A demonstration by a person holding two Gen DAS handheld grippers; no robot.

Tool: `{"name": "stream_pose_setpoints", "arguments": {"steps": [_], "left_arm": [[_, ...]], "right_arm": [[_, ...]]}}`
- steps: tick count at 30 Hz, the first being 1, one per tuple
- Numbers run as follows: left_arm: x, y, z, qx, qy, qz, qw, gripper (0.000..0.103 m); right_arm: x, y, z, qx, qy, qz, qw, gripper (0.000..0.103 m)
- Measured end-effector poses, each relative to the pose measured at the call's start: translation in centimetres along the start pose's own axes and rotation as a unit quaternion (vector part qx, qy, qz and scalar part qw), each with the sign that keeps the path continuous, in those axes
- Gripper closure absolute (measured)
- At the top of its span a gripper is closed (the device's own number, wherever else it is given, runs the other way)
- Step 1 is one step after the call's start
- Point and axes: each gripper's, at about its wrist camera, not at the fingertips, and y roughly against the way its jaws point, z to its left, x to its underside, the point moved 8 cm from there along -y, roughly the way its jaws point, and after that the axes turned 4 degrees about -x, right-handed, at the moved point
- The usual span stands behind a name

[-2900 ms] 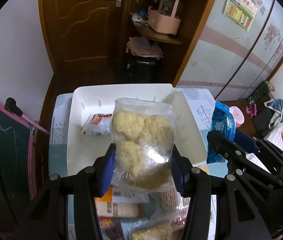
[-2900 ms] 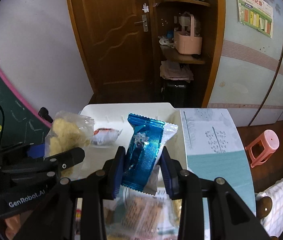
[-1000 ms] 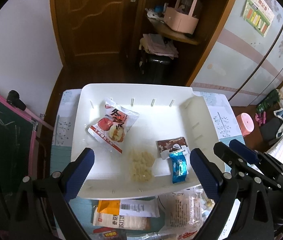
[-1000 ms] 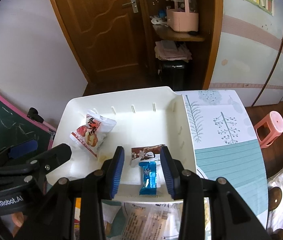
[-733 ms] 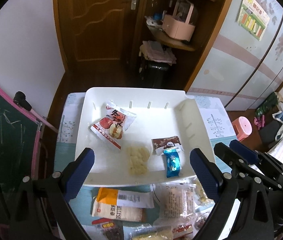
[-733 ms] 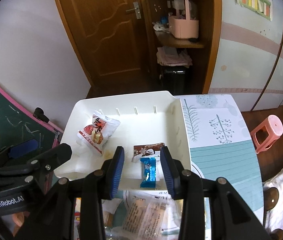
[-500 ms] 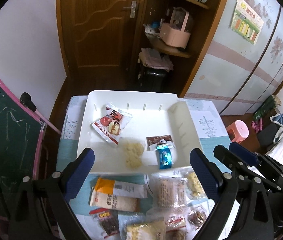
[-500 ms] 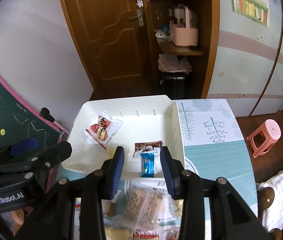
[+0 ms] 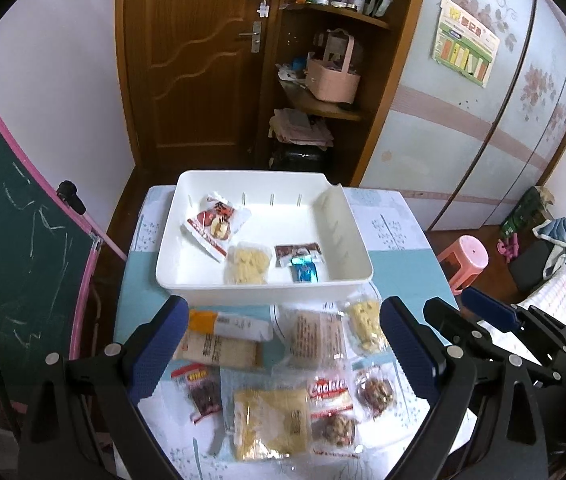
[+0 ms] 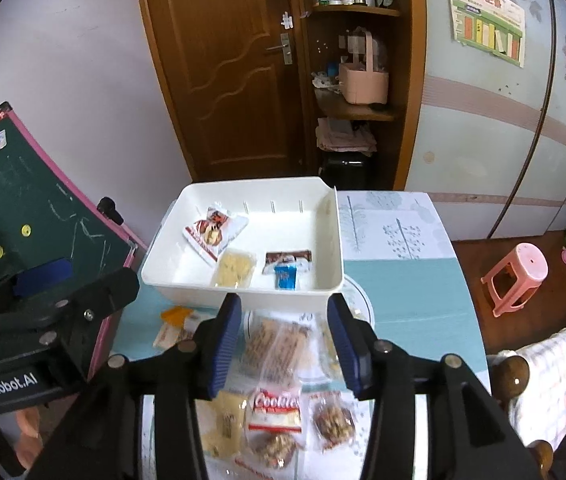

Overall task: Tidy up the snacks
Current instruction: 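Withdraw both tools from the tray back over the snacks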

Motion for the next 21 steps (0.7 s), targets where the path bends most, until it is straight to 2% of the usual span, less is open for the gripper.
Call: {"name": "stream_pose_setpoints", "arguments": {"steps": [9,21], "left_arm": [[4.6,1.0,-0.5,0.001,-0.003,0.013,0.9999,0.007],[11.7,-2.4,1.4,-0.02,0.007,0.07,0.9973,0.007]], "right_arm": [[4.8,1.4,-1.1,0.001,-0.004,0.023,1.0,0.058],[12.7,-0.8,-2.4,-0.006,-0.023,0.088,0.996,0.058]]}}
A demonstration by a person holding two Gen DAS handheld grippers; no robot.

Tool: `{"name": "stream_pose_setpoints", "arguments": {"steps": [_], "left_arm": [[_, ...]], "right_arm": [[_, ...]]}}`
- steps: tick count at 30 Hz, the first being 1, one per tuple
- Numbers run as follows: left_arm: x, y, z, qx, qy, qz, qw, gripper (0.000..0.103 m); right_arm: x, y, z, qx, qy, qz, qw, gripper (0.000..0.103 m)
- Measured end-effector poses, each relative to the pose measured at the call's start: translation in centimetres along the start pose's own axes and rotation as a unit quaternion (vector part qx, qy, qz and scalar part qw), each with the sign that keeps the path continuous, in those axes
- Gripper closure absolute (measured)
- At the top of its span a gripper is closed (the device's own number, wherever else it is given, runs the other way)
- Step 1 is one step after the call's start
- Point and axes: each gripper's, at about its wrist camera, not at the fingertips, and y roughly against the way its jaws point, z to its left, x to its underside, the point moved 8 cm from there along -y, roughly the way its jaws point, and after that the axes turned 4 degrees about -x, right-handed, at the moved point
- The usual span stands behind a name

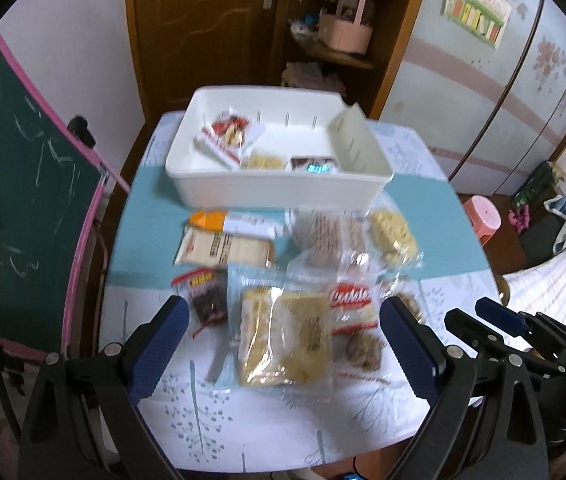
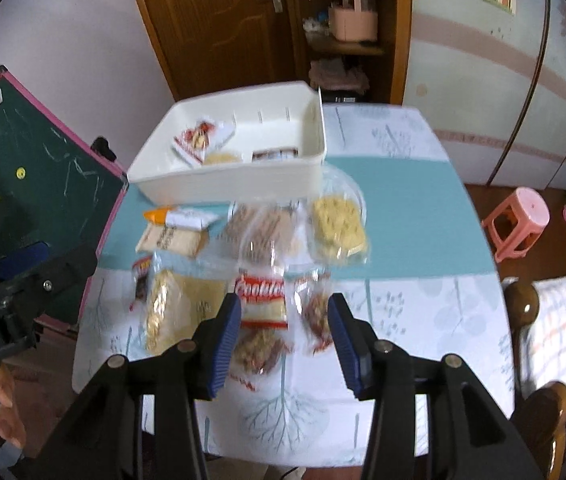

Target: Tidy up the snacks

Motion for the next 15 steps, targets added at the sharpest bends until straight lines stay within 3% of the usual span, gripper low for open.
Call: {"name": "stream_pose_setpoints", "arguments": {"steps": [9,15], "left_arm": [[5.3,-5.4,0.9,-0.012,-0.007,0.047,0.9988,0.007],[6.9,-7.8,2.3,-0.02,0.004,0.07,0.9973,0.007]], "right_arm": [[4.3,-5.7,0.1,-0.038,-0.049,0.076,0.995,0.058],[5.7,-9.3,0.7,-0.053,-0.075,0.107,0.99,0.058]]}}
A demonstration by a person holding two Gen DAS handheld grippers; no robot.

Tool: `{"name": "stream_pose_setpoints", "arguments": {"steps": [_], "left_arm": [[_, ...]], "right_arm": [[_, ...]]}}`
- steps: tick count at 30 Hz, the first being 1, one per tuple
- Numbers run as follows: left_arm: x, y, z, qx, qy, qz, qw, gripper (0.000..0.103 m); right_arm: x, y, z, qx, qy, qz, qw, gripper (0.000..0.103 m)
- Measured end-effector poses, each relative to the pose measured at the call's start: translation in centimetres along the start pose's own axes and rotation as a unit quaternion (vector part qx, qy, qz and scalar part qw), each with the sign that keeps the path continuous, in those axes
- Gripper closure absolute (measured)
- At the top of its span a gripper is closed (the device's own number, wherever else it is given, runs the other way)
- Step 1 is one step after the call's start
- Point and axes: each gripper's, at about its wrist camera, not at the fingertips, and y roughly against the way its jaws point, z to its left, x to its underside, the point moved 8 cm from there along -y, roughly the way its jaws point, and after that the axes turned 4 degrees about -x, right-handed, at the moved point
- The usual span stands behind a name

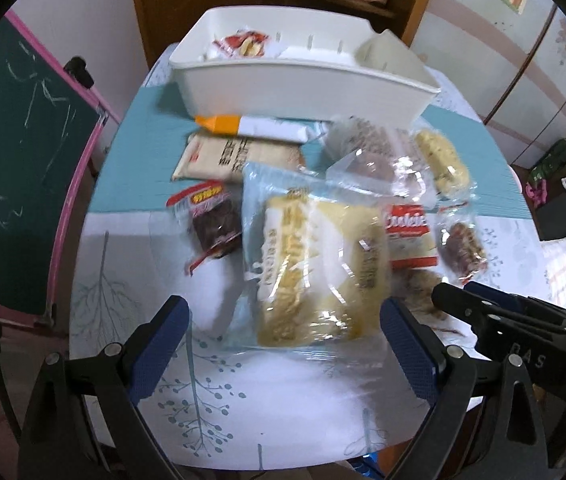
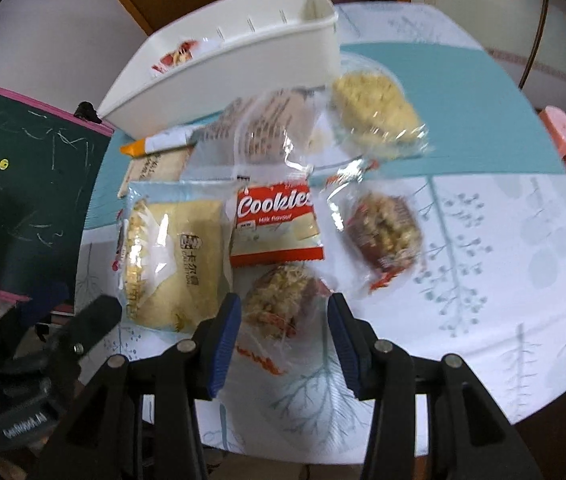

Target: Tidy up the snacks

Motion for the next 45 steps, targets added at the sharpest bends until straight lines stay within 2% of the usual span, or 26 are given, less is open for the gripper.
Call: {"name": "stream_pose_setpoints", "arguments": {"steps": [5,12,13,17,21,23,27,35,38,45], "left_arm": [[-0.3,-0.6,0.8,0.0,0.009,0.004,0.9999,0.007],[-1.2,-1.7,0.4,0.016,0.02,0.018,0.9995,0.007],[-1.3,-1.9,0.2,0.02,0.021,0.02,0.9994,0.007],[-1.9,-3.2,-1.3,0.03,0.013,0.031,0.999,0.007],[-2.1,-4.8,-2.9,0.037,0.005,0.052,0.9979,0.007],[-2.2,-5.4,-3.5,0.031,0.003,0.056,0.9979,0.007],[-2.3,-6.3,-3.9,0.014,0.0,0.063,0.9979,0.001],[-2.2,-8.5,-5.2,-0.04,-0.028,0.076,0.9959,0.0],[-1.8,-9.6,-5.5,-0.07,-0.047,0.09,0.9924,0.0],[-1.5,-9.9,-5.3,-0.058,-0.032,0.101,0.9927,0.001]], "right_arm": [[0.3,-2.6,0.1,0.011,-0.002,0.017,1.0,0.057],[0.2,-3.1,0.9,0.028,0.035,0.004,0.999,0.055],[0.3,-3.1,0.9,0.027,0.04,0.003,0.999,0.052],[1.5,-3.9,0.3,0.017,0.026,0.032,0.999,0.048],[2.6,-3.8,-0.4,0.044,0.054,0.023,0.997,0.054],[2.8,-3.7,-0.6,0.04,0.053,0.021,0.998,0.061],[3.0,-3.5,-1.0,0.026,0.043,0.021,0.999,0.061],[3.0,-3.2,-1.3,0.023,0.043,0.016,0.999,0.061],[2.9,-3.2,-1.2,0.023,0.044,0.016,0.999,0.061],[3.0,-3.2,-0.9,0.025,0.047,0.012,0.998,0.061]]}}
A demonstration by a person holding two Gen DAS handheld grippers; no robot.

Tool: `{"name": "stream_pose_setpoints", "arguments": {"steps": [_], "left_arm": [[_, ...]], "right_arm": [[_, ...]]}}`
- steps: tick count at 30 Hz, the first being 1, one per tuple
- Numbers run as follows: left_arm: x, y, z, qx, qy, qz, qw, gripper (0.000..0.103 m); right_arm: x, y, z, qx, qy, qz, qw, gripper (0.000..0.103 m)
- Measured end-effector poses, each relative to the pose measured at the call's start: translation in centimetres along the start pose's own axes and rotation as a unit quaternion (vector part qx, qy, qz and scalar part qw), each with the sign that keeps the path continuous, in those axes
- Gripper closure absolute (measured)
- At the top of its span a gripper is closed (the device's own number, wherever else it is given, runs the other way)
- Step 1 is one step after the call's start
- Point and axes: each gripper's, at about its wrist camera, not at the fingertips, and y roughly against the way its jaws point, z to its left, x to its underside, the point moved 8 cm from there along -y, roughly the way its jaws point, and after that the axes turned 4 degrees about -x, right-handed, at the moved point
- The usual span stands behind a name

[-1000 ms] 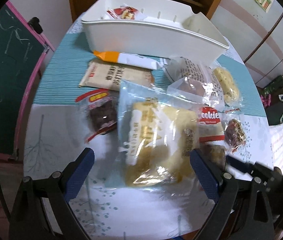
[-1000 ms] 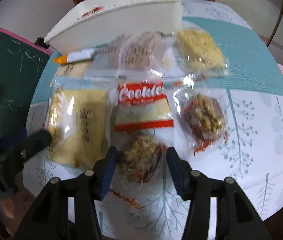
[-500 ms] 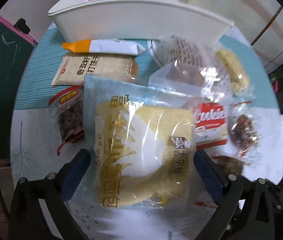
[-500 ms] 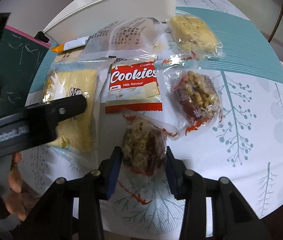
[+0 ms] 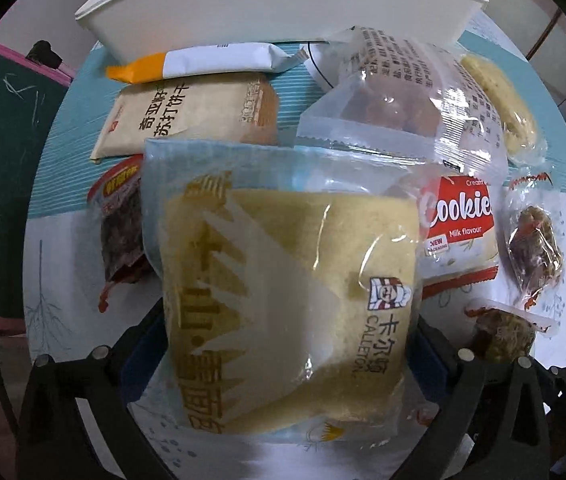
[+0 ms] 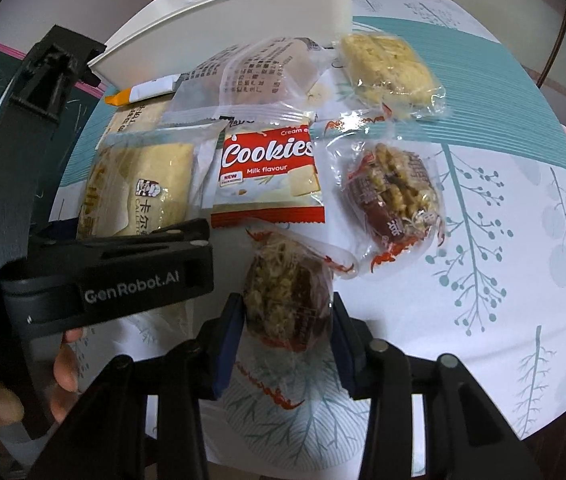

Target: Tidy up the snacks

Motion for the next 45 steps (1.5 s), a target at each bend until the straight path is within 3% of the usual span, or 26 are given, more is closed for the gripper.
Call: {"name": "stream_pose_setpoints", "arguments": {"steps": [3,13,23,34,45], "left_arm": [[0.2,0.3,0.4,0.01,0.001,-0.004,0.9999,0.011],[2.2,1.9,0.7,0.027,-0.003,0.002,0.9996,0.015],[2.3,8.9,1.6,0.037,-0.011,-0.044,0.9983,0.015],[-3.4,15.5,4.3,0.053,0.004,-0.108,0.9928,0.015],[-11.6,16.5,6.3,0.056,0.008,-0.142,0.9883,0.015]], "right_arm": [[0.1,0.0,0.1,0.002,0.002,-0.001,1.0,0.061],[-0.1,-0.1,-0.2,0.006,-0.009,0.008,1.0,0.062],[-1.5,2.6,1.3,0.01,0.009,-0.003,1.0,0.062],[-7.1,6.3,3.4,-0.009,0.009,-0.043,0.999,0.062],[-15.3,8.9,4.5,-0.003,0.018,-0.099,0.995,0.062]]}}
